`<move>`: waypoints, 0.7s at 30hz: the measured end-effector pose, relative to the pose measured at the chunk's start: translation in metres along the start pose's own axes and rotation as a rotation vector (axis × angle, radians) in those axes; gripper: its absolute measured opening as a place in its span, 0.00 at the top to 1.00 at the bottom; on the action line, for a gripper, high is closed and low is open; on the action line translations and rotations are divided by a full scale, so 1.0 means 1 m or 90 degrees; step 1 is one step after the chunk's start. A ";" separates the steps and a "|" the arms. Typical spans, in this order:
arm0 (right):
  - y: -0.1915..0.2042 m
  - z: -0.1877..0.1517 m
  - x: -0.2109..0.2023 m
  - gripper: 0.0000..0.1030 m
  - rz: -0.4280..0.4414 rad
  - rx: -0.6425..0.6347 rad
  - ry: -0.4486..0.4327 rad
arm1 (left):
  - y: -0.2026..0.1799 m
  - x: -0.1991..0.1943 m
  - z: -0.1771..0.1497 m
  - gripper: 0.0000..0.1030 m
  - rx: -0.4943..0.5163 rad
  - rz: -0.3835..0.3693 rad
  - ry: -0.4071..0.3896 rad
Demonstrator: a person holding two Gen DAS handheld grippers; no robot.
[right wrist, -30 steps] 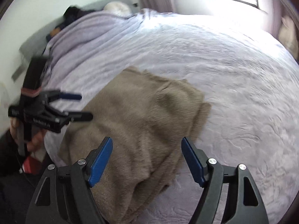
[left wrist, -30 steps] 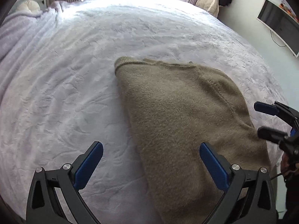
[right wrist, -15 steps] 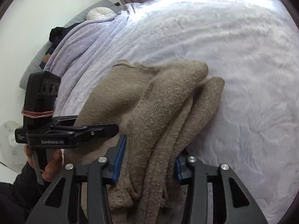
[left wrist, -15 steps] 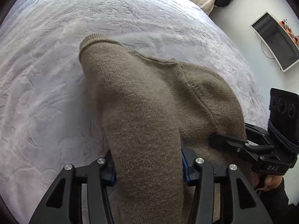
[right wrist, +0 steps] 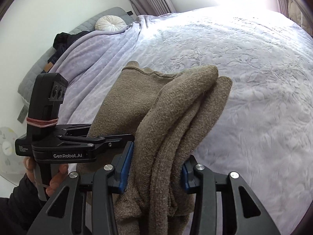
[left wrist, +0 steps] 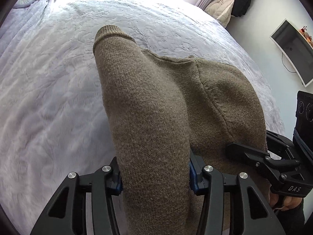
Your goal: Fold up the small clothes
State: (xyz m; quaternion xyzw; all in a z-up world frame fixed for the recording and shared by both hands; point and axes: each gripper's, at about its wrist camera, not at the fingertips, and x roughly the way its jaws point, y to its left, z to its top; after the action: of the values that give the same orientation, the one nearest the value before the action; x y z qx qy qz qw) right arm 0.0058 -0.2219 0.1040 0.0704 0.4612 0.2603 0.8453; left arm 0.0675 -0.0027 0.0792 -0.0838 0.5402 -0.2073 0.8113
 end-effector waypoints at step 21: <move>-0.022 0.015 -0.003 0.32 -0.164 -0.063 -0.023 | 0.027 0.002 0.010 0.09 0.053 0.153 -0.067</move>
State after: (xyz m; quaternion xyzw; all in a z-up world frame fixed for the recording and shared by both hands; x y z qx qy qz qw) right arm 0.0248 -0.2407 0.1066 -0.0265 0.4379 0.1705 0.8823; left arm 0.0839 0.0201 0.0721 0.0040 0.4938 -0.1261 0.8604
